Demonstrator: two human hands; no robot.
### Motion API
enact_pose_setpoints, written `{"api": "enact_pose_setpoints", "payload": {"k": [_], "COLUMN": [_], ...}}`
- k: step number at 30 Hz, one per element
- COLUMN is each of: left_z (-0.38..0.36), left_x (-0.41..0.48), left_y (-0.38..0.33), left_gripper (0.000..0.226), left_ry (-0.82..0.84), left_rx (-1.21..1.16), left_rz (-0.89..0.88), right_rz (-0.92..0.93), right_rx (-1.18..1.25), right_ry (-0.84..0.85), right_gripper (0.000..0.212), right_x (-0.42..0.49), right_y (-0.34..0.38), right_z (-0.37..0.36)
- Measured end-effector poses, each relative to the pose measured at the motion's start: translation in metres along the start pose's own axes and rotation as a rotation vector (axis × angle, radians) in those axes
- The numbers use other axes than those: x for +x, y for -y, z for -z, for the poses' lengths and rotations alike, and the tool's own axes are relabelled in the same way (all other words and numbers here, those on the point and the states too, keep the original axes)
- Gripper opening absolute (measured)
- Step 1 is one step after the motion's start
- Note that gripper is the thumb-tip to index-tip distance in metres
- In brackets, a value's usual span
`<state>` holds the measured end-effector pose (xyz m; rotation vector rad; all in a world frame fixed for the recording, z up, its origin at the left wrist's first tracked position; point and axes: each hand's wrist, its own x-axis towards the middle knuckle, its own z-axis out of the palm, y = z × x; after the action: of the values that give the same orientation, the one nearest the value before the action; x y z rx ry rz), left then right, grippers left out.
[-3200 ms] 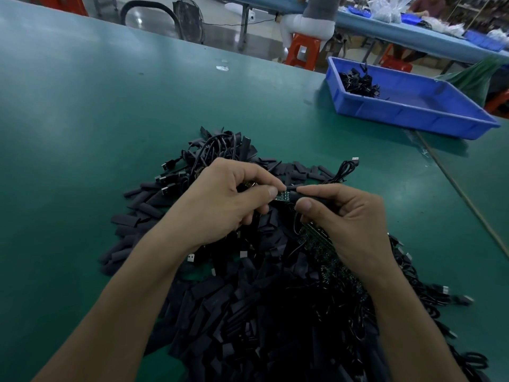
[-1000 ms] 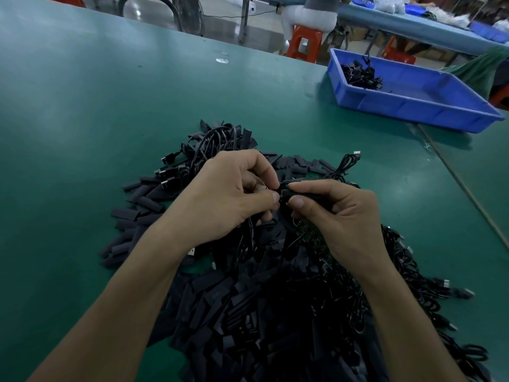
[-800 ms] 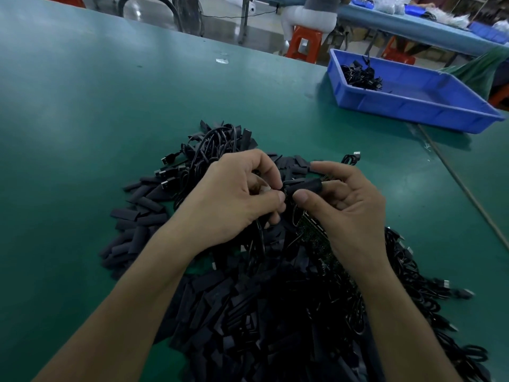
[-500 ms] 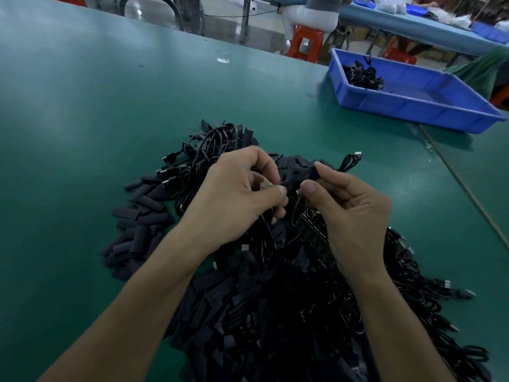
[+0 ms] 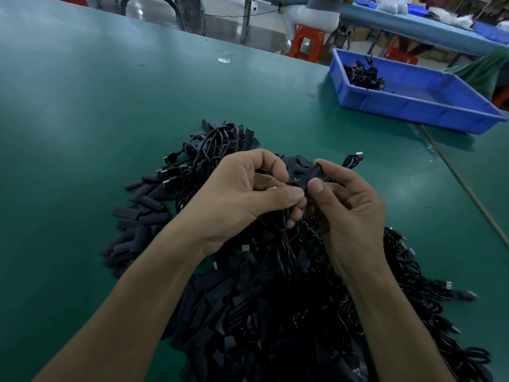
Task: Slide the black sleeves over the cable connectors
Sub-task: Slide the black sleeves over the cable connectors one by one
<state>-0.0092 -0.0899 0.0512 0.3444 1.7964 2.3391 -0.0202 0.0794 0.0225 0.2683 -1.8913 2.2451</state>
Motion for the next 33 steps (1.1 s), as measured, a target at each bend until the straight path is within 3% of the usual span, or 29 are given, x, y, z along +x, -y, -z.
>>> {"api": "enact_pose_setpoints", "payload": {"k": [12, 20, 24, 33], "left_z": [-0.006, -0.01, -0.004, -0.002], "left_x": [0.0, -0.002, 0.0, 0.004], "left_y": [0.002, 0.0, 0.003, 0.01], "left_gripper": [0.03, 0.031, 0.029, 0.032], "left_ry": [-0.043, -0.032, -0.027, -0.18], "left_rx": [0.041, 0.023, 0.07, 0.274], "left_rz": [-0.053, -0.105, -0.134, -0.308], "right_rz": [0.006, -0.056, -0.061, -0.027], "right_rx": [-0.029, 0.075, 0.109, 0.148], "right_ry": [-0.006, 0.014, 0.017, 0.023], "right_gripper": [0.026, 0.048, 0.047, 0.037], "right_x": [-0.002, -0.005, -0.007, -0.007], "right_y": [0.004, 0.01, 0.01, 0.009], "right_z": [-0.006, -0.009, -0.011, -0.016]}}
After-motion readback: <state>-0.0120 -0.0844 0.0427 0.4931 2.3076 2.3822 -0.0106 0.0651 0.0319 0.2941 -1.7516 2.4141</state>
